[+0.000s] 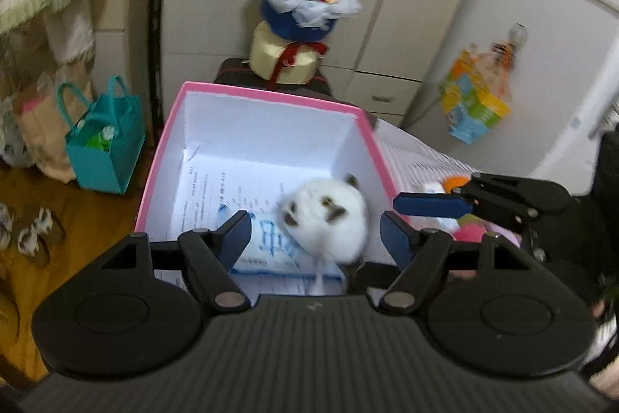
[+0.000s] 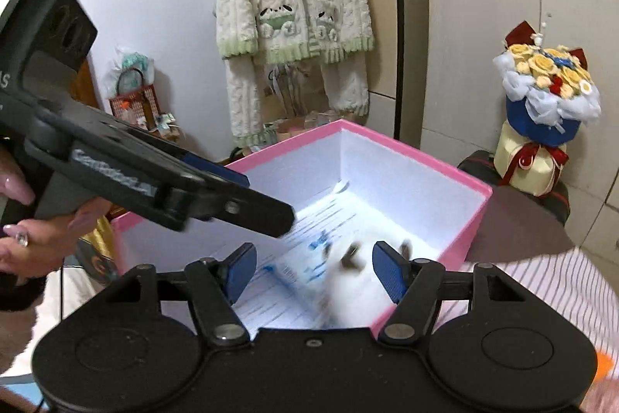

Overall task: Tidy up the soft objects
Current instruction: 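Open both grippers and withdraw from the pink box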

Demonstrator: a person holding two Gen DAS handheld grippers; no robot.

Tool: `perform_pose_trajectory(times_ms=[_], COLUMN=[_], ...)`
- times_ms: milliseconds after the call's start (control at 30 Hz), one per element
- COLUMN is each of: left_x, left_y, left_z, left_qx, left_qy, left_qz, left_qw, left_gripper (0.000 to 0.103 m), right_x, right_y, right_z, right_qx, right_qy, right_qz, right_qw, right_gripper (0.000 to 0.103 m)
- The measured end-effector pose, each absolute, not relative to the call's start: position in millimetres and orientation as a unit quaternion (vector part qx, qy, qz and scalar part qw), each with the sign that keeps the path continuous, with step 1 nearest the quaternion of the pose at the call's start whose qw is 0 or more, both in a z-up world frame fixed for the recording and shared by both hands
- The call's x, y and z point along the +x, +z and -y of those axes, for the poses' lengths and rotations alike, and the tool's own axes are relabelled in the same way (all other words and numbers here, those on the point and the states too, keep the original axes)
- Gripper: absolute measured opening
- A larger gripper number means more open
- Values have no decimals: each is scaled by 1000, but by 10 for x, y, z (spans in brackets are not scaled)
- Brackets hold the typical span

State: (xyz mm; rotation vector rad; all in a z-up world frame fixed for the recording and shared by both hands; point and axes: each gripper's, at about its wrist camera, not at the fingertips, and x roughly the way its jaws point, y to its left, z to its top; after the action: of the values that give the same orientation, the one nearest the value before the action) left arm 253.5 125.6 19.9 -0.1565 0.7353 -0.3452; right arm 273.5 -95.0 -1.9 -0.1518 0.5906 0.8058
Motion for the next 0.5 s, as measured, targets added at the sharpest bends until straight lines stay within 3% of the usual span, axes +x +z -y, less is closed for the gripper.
perform_pose_trajectory(times_ms=[500], left_x=[1632], left_y=[504], left_z=[-1075], left_qx=[1], left_qy=[-189], left_qz=[-346], left_qw=[919], left_gripper=[75], right_x=[2039], right_y=[334], right_z=[1426], right_qx=[-59], right_qy=[343], right_qz=[-293], right_qw=[891], right_gripper=[71])
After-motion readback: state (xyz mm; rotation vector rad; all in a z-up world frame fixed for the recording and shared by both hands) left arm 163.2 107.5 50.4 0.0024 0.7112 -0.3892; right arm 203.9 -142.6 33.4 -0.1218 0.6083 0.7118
